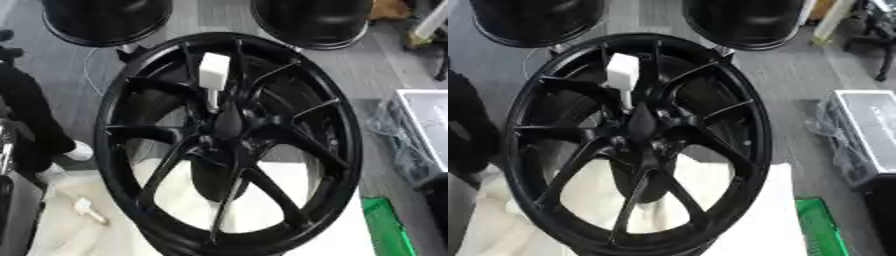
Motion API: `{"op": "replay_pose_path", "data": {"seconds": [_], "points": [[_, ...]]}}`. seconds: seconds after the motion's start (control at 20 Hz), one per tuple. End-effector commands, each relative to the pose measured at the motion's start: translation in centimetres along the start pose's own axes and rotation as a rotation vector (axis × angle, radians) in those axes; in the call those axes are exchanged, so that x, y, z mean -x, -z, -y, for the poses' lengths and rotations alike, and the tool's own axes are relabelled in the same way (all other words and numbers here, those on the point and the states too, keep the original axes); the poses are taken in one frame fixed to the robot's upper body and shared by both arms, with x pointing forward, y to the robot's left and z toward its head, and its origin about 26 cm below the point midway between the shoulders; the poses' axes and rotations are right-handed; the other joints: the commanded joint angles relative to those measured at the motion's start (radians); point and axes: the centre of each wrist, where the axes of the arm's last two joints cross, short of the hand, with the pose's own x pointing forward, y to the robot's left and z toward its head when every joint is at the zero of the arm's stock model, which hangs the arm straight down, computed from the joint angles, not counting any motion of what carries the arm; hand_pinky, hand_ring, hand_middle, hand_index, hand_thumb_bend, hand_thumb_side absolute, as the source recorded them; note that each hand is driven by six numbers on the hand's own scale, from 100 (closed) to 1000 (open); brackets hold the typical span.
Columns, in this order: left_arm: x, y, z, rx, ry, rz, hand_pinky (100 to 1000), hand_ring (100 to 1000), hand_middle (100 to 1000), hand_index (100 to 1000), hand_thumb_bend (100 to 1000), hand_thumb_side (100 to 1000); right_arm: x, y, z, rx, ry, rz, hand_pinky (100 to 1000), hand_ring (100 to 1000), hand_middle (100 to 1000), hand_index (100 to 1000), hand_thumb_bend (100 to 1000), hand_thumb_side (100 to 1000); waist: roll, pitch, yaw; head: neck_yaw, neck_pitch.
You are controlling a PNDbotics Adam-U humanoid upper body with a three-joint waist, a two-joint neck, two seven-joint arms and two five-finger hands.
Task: Pull the pin out of the wheel hub.
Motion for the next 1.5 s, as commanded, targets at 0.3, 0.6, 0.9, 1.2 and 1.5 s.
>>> {"op": "replay_pose_path", "data": {"seconds": [0.3, 0.6, 0.9, 1.2, 1.5], "points": [[-1.3, 0.6, -0.9, -0.025, 0.02, 0.058, 586, 654, 678, 744, 100, 748, 7.6, -6.7, -0.5, 0.312, -0.178, -0.144, 779, 654, 494, 648, 100, 145, 0.018, -0.004, -0.022, 0.03, -0.016], [-1.5, 0.7, -0.8, -0.04, 0.012, 0.063, 587, 654, 677, 745, 100, 747, 10.9, -10.4, -2.5, 0.301, -0.286, -0.389, 895, 907, 861, 867, 100, 205, 0.023, -0.004, -0.023, 0.035, -0.011], [-1.6, 0.7, -0.8, -0.038, 0.011, 0.064, 588, 655, 678, 747, 100, 746, 12.9, -11.7, -2.7, 0.373, -0.27, -0.562, 907, 934, 896, 906, 100, 202, 0.022, -0.005, -0.022, 0.036, -0.004], [-1.6, 0.7, -0.7, -0.034, 0.012, 0.065, 590, 656, 678, 747, 100, 746, 13.1, -11.7, -2.7, 0.394, -0.257, -0.568, 907, 935, 898, 923, 100, 191, 0.021, -0.008, -0.021, 0.035, -0.003], [-1.5, 0.6, -0.7, -0.026, 0.013, 0.063, 591, 656, 677, 745, 100, 747, 11.2, -10.5, -2.2, 0.51, -0.186, -0.471, 828, 847, 829, 941, 100, 532, 0.02, -0.01, -0.02, 0.037, -0.001]]}}
